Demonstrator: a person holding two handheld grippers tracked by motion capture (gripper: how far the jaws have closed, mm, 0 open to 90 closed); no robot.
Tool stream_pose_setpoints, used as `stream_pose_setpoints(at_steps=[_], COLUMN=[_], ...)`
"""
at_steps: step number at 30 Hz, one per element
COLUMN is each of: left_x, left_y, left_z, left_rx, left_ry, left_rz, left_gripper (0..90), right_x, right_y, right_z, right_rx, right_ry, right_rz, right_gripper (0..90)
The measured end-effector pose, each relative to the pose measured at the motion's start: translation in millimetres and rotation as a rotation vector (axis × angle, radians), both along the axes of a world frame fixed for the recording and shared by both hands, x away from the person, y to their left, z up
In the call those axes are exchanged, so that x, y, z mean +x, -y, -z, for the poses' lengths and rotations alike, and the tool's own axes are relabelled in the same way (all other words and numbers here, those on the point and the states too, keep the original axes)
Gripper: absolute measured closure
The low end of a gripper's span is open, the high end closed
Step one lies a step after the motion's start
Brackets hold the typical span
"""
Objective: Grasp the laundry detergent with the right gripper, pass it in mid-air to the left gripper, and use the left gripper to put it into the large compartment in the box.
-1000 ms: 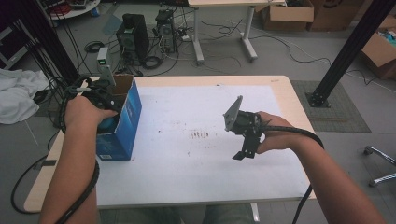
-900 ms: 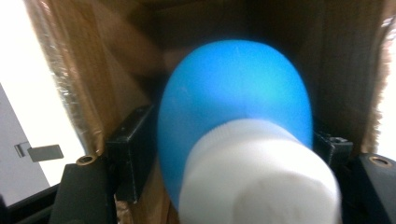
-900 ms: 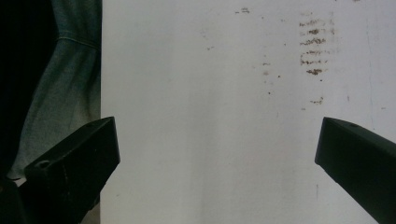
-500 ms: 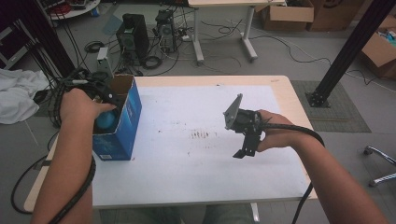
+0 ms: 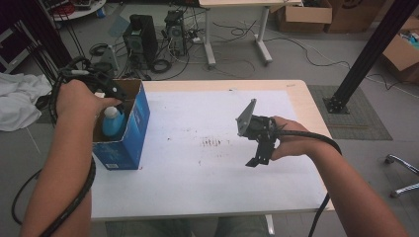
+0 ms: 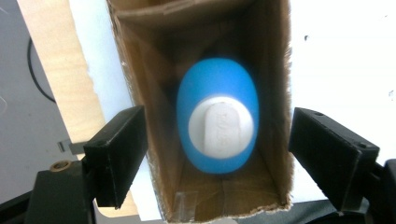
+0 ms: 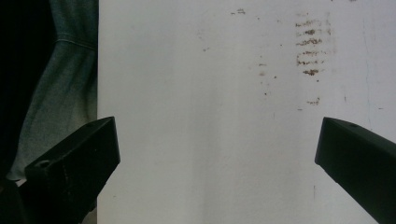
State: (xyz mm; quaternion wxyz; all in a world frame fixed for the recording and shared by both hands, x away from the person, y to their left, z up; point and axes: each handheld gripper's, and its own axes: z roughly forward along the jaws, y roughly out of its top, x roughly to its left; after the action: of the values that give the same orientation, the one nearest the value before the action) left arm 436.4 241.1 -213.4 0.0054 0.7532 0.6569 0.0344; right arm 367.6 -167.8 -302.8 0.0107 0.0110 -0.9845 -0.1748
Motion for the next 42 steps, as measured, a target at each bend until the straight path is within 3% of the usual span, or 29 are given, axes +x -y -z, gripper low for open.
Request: stream_pose_setpoints(at_steps=[8,22,25,29,35,36,42], left_x=[-0.2,0.2,0.4,-0.3,0.5,1.1,1.8], left_y=[7.8,11.4,14.7,21.2,36.3,41.0,55.4], left_z=[-21.0,-39.4,-41.3,-46.7,-52.4,-54.4,-57.2], left_rx=[0.003,-0.001,0.001,-0.012,-0.019,-0.020,-0.018], left_ry=[0.015,0.012,-0.005,0.010,0.006,0.003,-0.007], left_rz=[0.049,0.084,0.117,0.150,0.220,0.250,0.305], left_gripper=[16.1,14.4,8.9,7.7,6.4,6.0,2.2], right_x=[2.3,3.7,4.1,4.8,5.8,6.0,7.0], right_y=[0.6,-0.2,-0.5,-1.7,-2.8,-2.8,-1.6], right_z=[-0.8,0.7,1.4,1.3,-0.9,-1.1,-1.7], right_rx=[-0.001,-0.003,-0.005,-0.008,-0.010,-0.011,-0.016], right_ry=[-0.002,-0.006,-0.009,-0.009,-0.007,-0.007,-0.011], right_rz=[0.005,0.010,0.011,0.010,0.010,0.010,0.015], right_gripper=[0.0,0.0,0.0,0.0,0.0,0.0,0.0])
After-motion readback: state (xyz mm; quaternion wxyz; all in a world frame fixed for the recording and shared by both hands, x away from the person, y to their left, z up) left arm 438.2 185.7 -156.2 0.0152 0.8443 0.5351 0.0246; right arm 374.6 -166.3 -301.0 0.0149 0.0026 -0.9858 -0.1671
